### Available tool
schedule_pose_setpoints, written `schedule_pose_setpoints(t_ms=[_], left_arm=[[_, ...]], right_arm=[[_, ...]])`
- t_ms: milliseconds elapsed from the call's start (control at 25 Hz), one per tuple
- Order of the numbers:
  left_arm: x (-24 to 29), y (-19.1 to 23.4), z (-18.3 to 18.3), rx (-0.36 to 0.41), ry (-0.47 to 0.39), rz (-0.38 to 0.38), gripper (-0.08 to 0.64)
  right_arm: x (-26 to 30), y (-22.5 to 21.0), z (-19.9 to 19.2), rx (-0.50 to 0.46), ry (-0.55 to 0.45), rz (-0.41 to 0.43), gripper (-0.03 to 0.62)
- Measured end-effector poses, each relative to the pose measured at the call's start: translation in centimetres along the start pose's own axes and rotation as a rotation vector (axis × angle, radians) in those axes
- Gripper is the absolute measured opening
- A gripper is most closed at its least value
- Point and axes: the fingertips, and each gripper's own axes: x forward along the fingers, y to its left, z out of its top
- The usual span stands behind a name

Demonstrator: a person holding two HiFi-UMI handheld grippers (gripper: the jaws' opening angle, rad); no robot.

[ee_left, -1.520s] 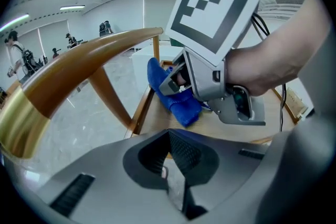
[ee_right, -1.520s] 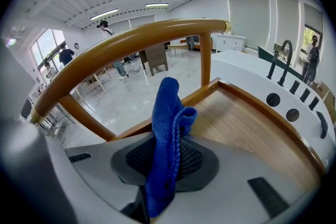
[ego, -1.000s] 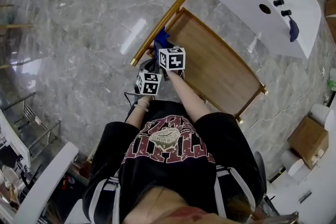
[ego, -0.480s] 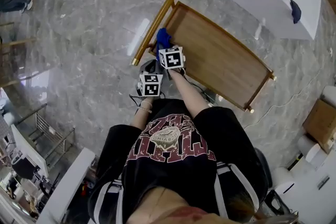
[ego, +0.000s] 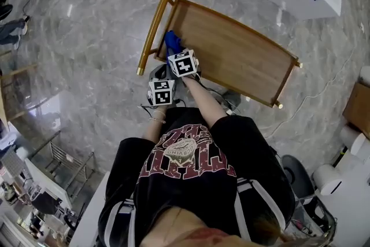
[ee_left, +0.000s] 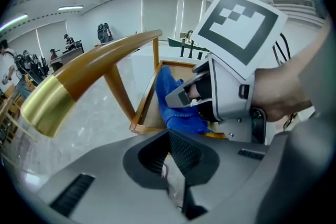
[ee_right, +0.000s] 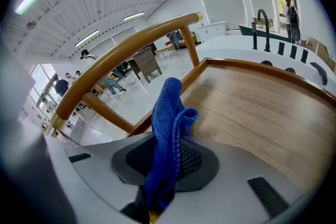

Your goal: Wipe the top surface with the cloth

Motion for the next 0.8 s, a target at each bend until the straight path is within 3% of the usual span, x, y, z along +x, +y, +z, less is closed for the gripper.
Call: schedule_pose_setpoints(t_ms=[800], left_arm=[[1.4, -5.2, 0.6, 0.141, 0.030, -0.076, 0.048]], right_arm=[[-5.2, -5.0, -3.1, 0.002, -0.019, -0.080, 0.089]])
